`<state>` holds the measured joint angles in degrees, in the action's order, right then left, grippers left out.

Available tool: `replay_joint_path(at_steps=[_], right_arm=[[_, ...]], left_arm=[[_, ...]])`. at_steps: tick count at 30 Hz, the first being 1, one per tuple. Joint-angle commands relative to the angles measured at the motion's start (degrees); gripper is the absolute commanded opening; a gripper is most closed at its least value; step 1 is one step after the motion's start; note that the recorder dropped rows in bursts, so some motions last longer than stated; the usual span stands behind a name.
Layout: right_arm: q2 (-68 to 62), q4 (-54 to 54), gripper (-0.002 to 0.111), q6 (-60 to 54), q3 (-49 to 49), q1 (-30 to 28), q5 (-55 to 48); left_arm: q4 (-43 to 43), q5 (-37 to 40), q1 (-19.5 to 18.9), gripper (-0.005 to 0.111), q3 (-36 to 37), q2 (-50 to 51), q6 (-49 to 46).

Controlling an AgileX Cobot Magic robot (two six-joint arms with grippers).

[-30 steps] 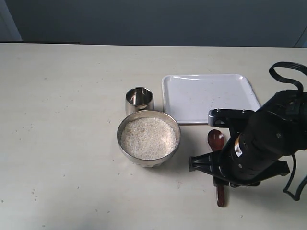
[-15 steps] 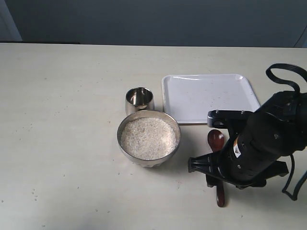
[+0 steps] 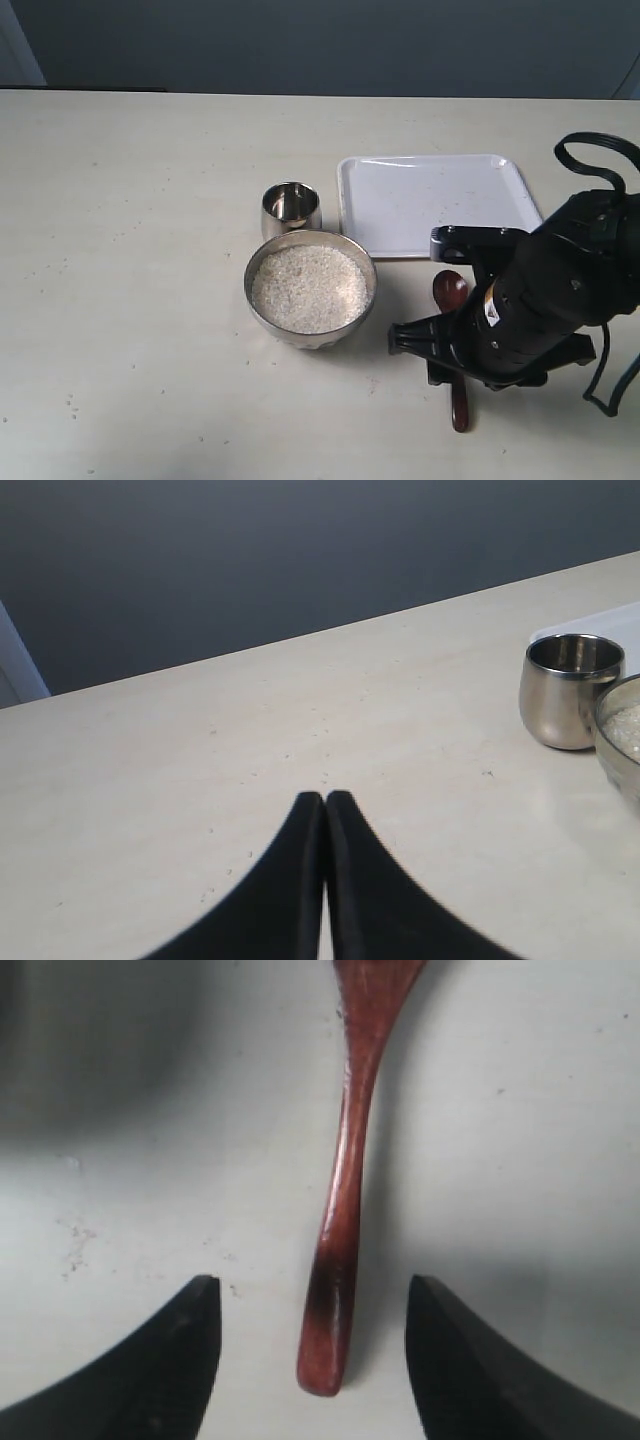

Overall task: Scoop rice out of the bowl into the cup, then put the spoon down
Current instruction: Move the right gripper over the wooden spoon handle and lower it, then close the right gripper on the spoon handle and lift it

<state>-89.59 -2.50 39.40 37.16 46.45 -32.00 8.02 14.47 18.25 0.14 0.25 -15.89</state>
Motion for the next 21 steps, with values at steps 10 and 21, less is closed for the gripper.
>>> replay_joint_path(at_steps=[10, 21], right_arm=[[0.01, -0.78, 0.053, -0.27, -0.32, -0.01, 1.16], [-4.91, -0.57, 0.050, -0.27, -0.48, -0.01, 2.35]], left_arm=[[0.03, -0.79, 0.13, 0.001, -0.14, -0.25, 0.31], [0.03, -0.79, 0.13, 0.001, -0.14, -0.25, 0.31]])
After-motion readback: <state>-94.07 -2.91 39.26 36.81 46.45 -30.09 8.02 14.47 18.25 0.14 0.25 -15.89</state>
